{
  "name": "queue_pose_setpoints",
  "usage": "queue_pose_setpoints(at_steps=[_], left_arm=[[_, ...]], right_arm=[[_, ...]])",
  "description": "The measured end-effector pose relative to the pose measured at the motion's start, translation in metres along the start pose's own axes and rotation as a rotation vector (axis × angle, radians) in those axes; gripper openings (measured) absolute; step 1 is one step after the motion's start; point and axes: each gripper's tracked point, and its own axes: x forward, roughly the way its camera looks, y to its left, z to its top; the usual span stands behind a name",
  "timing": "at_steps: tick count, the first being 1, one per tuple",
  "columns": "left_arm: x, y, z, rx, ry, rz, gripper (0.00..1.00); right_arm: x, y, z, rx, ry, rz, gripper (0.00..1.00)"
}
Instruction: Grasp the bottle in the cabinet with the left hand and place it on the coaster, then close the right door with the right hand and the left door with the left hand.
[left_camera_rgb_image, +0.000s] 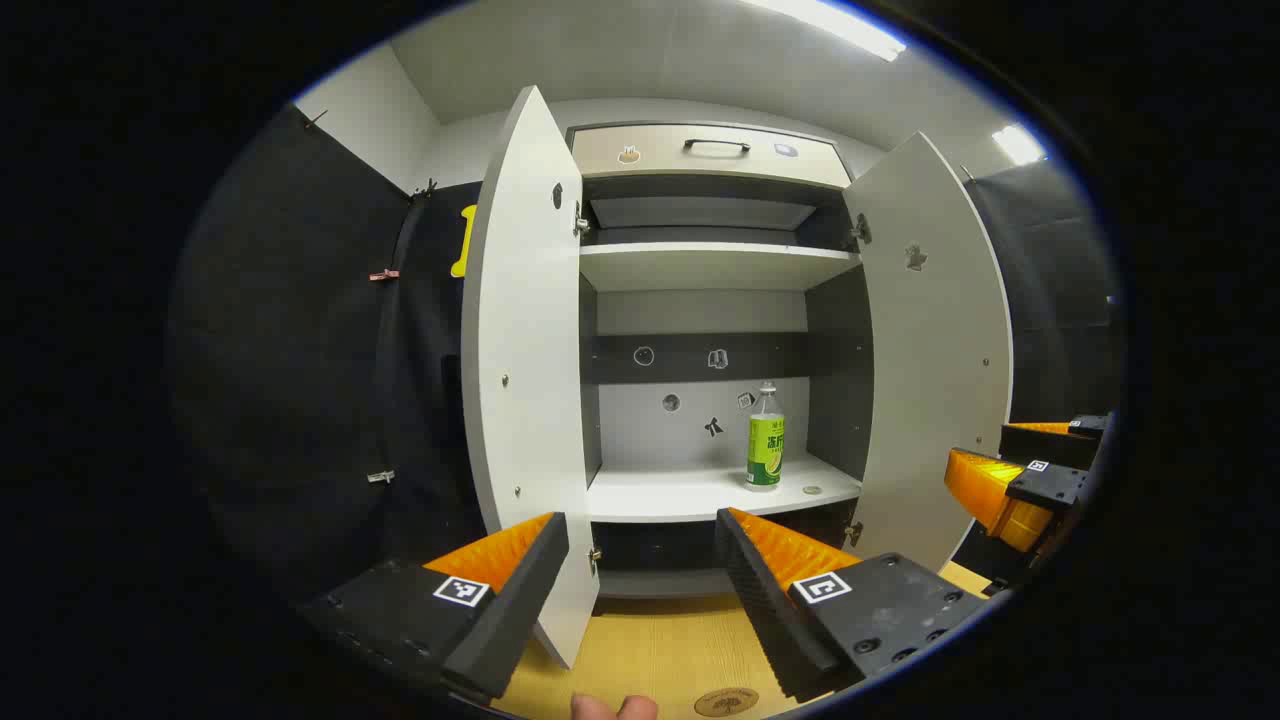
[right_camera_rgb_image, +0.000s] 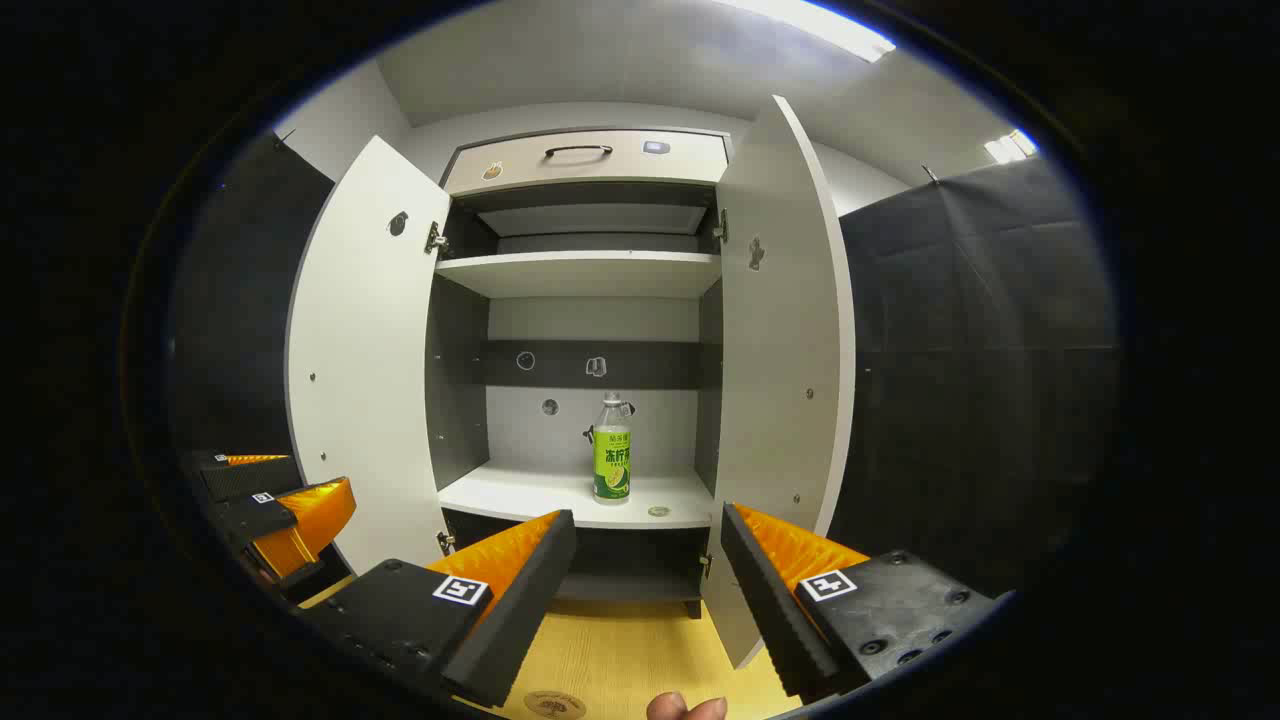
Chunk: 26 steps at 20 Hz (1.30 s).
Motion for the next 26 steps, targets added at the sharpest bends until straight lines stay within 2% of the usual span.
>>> queue_pose_setpoints(at_steps=[18, 26], left_arm=[[0.004, -0.004, 0.002, -0.002, 0.001, -0.01, 0.94], [0.02, -0.019, 0.001, 0.0, 0.003, -0.022, 0.94]], right_arm=[[0.0, -0.001, 0.002, 0.016, -0.013, 0.0, 0.97], [0.009, -0.006, 0.005, 0.031, -0.022, 0.002, 0.97]])
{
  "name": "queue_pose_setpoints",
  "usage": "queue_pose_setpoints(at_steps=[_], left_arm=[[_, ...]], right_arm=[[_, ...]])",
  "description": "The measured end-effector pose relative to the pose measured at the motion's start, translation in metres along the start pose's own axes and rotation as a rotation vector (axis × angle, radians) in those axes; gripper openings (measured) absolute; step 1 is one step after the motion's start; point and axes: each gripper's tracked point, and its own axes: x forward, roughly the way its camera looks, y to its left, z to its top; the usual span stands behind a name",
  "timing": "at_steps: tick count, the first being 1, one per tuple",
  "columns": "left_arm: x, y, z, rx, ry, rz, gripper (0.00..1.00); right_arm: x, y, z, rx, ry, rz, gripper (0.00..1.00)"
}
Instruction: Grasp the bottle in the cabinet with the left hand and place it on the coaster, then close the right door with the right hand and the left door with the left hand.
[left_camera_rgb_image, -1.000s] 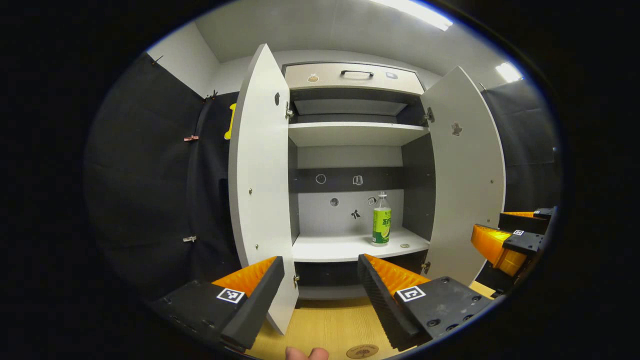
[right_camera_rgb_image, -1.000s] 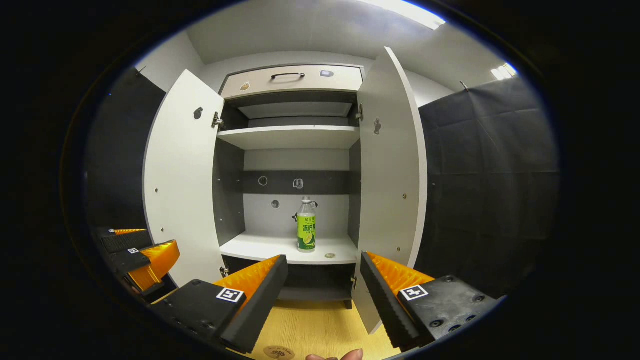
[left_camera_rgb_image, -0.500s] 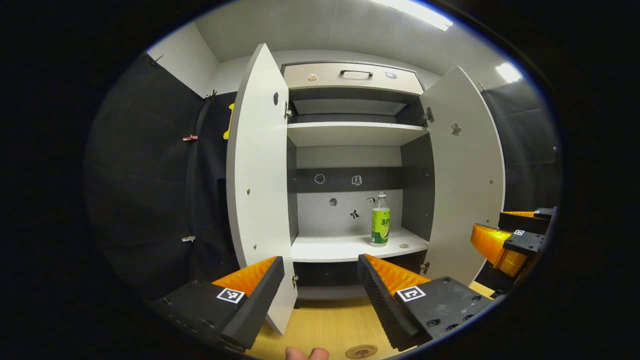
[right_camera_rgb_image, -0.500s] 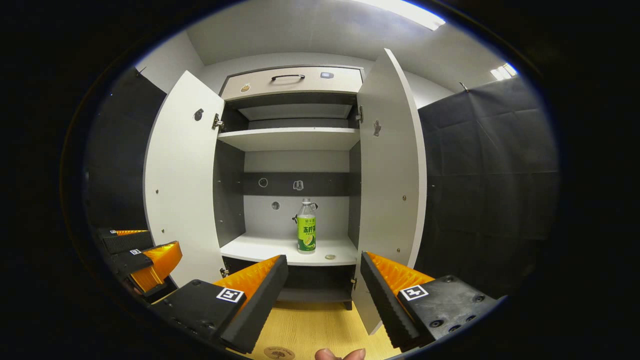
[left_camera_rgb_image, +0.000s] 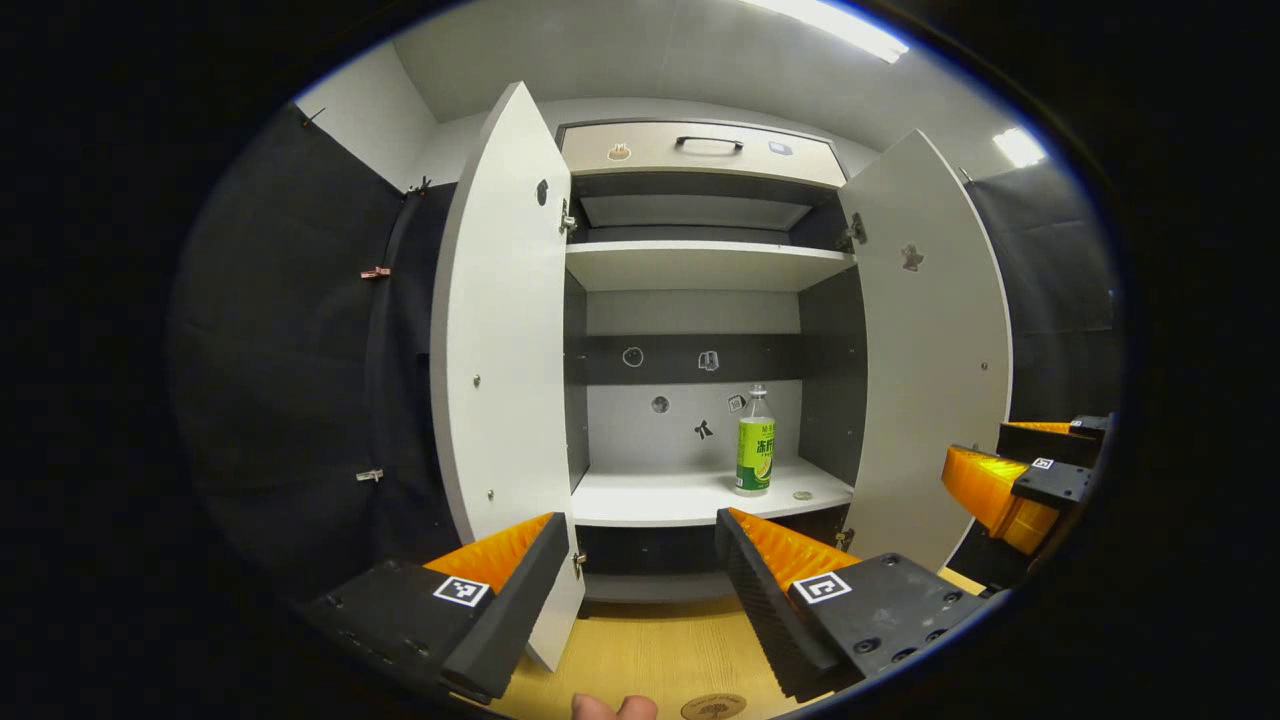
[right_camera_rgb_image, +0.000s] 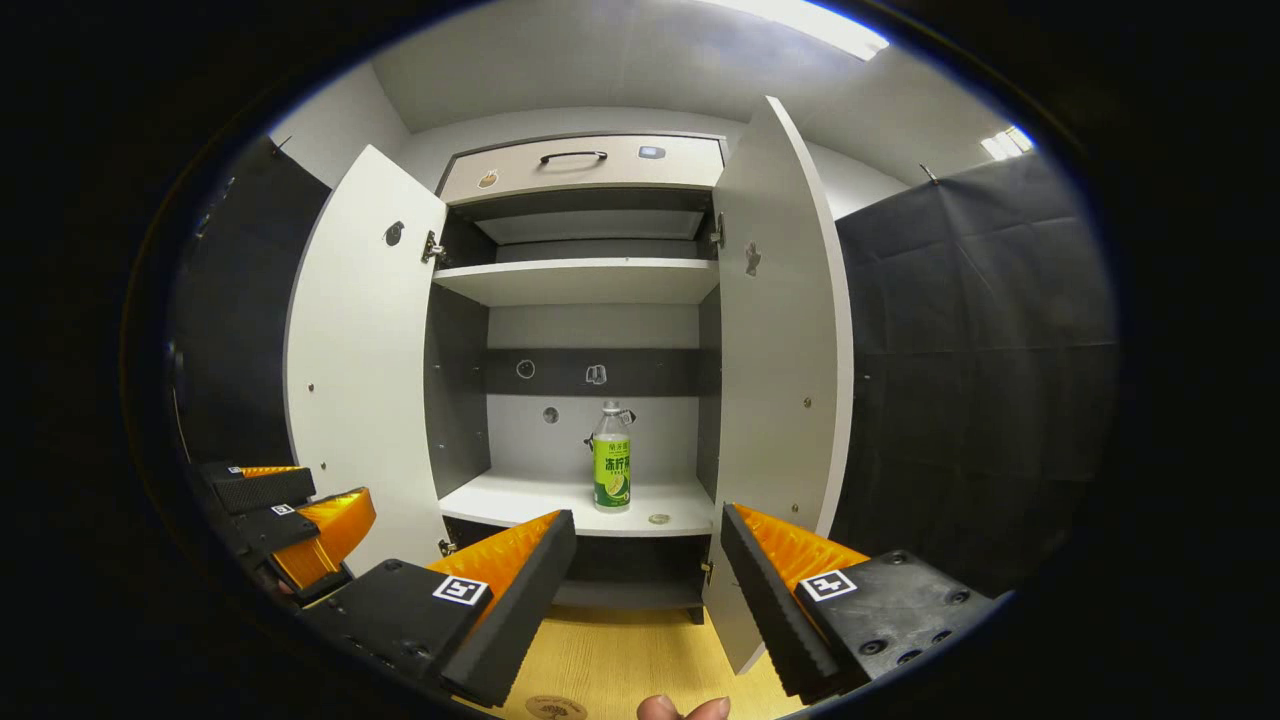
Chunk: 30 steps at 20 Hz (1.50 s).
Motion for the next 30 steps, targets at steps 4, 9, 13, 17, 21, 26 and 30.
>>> queue_pose_setpoints(at_steps=[4, 9, 13, 17, 21, 26, 30], left_arm=[[0.029, -0.021, -0.003, -0.002, 0.005, -0.024, 0.94], [0.084, -0.064, -0.002, -0.049, 0.006, -0.082, 0.94], [0.132, -0.097, -0.003, -0.064, 0.003, -0.119, 0.94], [0.185, -0.123, -0.004, -0.066, -0.008, -0.143, 0.94], [0.235, -0.144, -0.001, -0.034, -0.028, -0.162, 0.94], [0.29, -0.169, -0.006, -0.023, -0.022, -0.178, 0.94], [0.329, -0.184, -0.015, 0.016, -0.017, -0.175, 0.94]], right_arm=[[0.001, -0.016, 0.001, -0.02, -0.01, -0.003, 0.97], [0.001, -0.046, -0.002, 0.001, 0.001, -0.02, 0.97], [0.002, -0.068, -0.003, 0.004, 0.001, -0.025, 0.97], [0.0, -0.079, 0.0, 0.028, -0.004, -0.004, 0.97], [-0.001, -0.09, 0.003, 0.054, -0.009, 0.007, 0.97], [-0.001, -0.111, 0.002, 0.05, -0.009, -0.01, 0.97], [0.0, -0.126, 0.002, 0.036, -0.013, -0.022, 0.97]])
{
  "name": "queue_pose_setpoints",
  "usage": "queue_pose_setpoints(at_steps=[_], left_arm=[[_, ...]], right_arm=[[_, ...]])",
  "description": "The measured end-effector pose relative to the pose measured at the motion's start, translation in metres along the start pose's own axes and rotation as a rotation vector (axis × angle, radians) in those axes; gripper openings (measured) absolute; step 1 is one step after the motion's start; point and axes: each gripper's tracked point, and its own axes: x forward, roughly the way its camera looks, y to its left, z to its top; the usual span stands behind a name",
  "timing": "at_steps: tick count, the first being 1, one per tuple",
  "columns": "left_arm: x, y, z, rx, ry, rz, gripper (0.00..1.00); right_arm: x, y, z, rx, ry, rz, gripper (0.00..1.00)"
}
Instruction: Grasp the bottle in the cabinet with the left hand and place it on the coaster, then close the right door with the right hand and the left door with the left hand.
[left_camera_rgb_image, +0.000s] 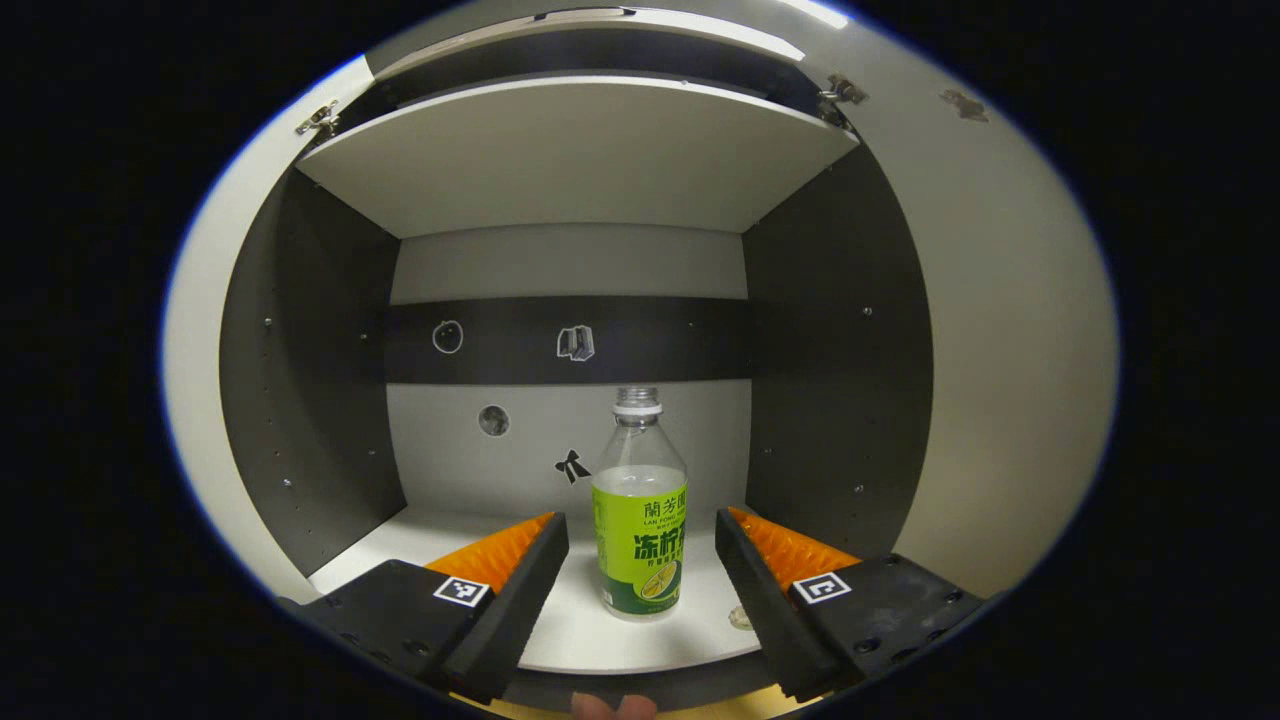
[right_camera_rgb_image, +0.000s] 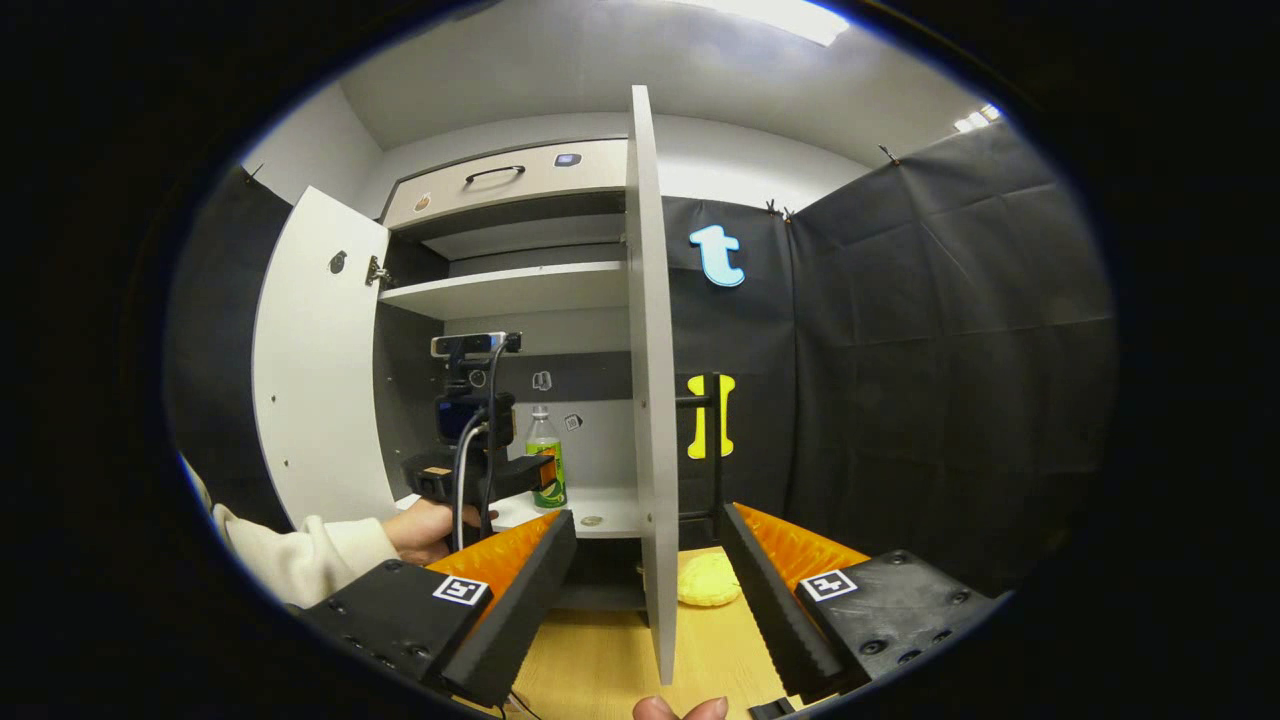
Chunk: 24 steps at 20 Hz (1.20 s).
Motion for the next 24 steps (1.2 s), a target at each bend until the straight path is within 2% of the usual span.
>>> queue_pose_setpoints(at_steps=[3, 10, 13, 14, 16, 18, 24], left_arm=[[0.022, 0.0, -0.008, 0.025, 0.003, 0.023, 0.94], [0.059, 0.006, -0.018, -0.008, 0.023, 0.083, 0.94], [0.065, 0.006, -0.024, -0.028, 0.037, 0.078, 0.93], [0.062, 0.006, -0.021, -0.032, 0.029, 0.071, 0.81], [0.063, 0.004, -0.021, -0.057, 0.026, 0.047, 0.79], [0.059, 0.009, -0.018, -0.062, 0.022, 0.055, 0.79], [0.005, 0.023, 0.006, -0.057, -0.033, 0.045, 0.79]], right_arm=[[0.001, -0.01, 0.0, -0.002, 0.001, -0.011, 0.97], [-0.001, -0.03, 0.0, -0.025, 0.001, -0.052, 0.97], [-0.004, -0.035, 0.0, -0.02, 0.0, -0.066, 0.97], [-0.004, -0.036, 0.0, -0.02, 0.0, -0.068, 0.97], [-0.005, -0.036, 0.0, -0.023, 0.002, -0.071, 0.97], [-0.006, -0.036, 0.0, -0.021, 0.0, -0.07, 0.97], [-0.011, -0.025, 0.001, -0.008, -0.004, -0.052, 0.97]])
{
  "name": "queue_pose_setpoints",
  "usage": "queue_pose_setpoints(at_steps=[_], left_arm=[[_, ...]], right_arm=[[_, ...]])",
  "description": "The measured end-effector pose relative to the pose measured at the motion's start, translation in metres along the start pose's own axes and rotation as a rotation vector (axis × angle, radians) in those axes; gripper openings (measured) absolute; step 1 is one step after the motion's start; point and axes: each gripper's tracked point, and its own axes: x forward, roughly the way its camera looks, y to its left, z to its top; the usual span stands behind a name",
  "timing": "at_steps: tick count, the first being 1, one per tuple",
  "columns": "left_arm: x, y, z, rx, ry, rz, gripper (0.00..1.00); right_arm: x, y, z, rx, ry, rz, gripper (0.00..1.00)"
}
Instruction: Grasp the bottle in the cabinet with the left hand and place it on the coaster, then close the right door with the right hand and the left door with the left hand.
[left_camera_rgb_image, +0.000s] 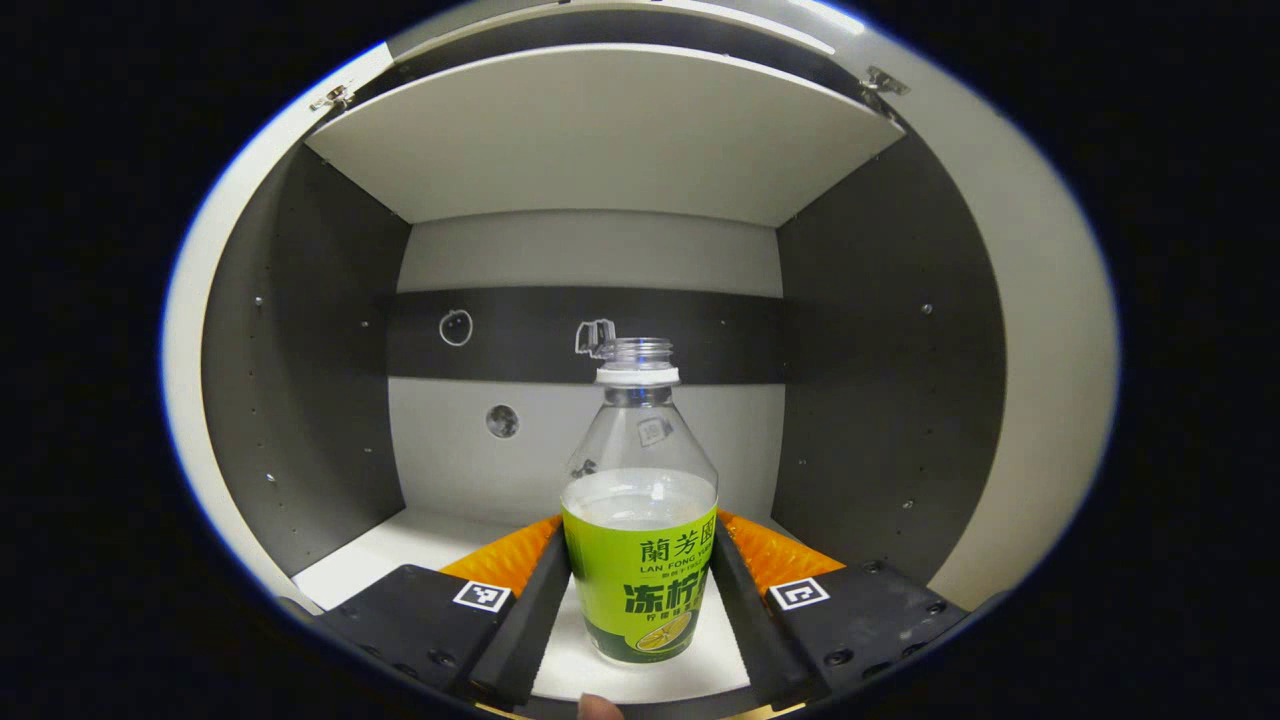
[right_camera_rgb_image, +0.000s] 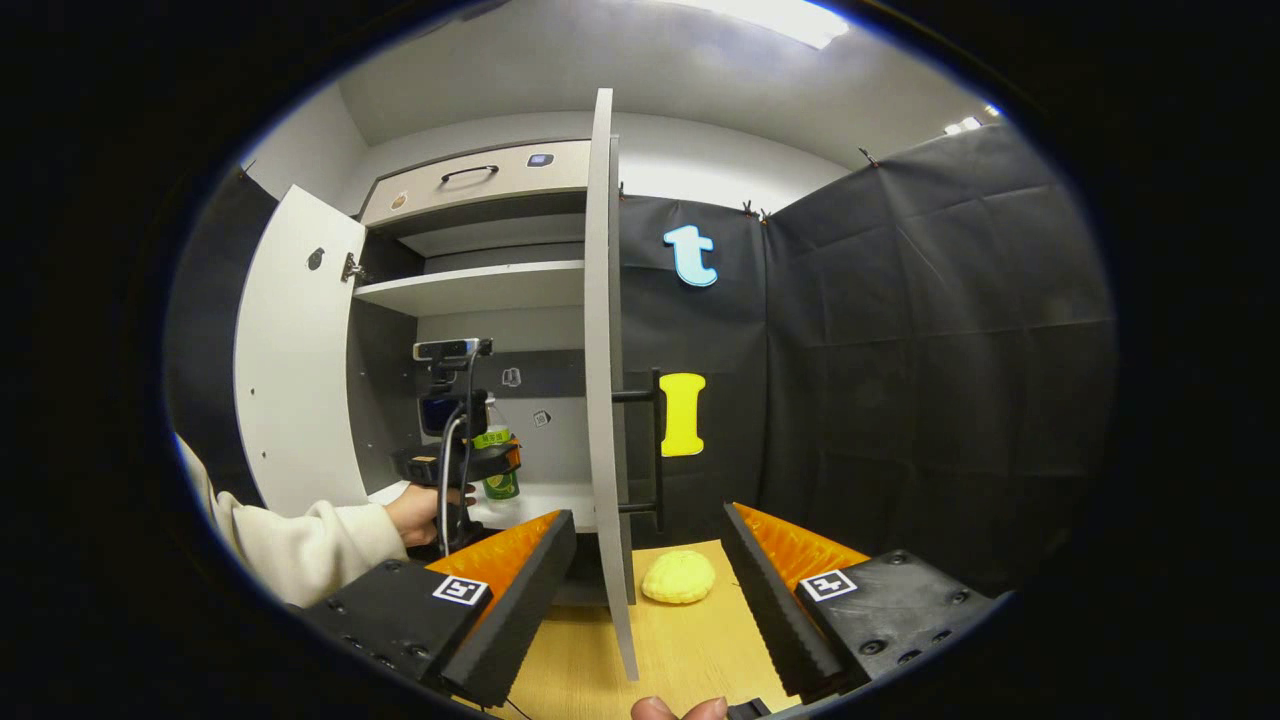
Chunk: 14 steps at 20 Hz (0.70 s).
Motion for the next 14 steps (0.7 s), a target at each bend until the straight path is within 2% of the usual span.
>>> queue_pose_setpoints(at_steps=[6, 14], left_arm=[[-0.076, 0.023, 0.019, 0.009, -0.044, -0.008, 0.79], [-0.185, 0.049, -0.002, 0.006, -0.07, 0.011, 0.79]], right_arm=[[-0.008, 0.018, 0.0, 0.014, -0.002, 0.031, 0.97], [-0.015, 0.038, 0.007, -0.004, -0.04, 0.052, 0.97]])
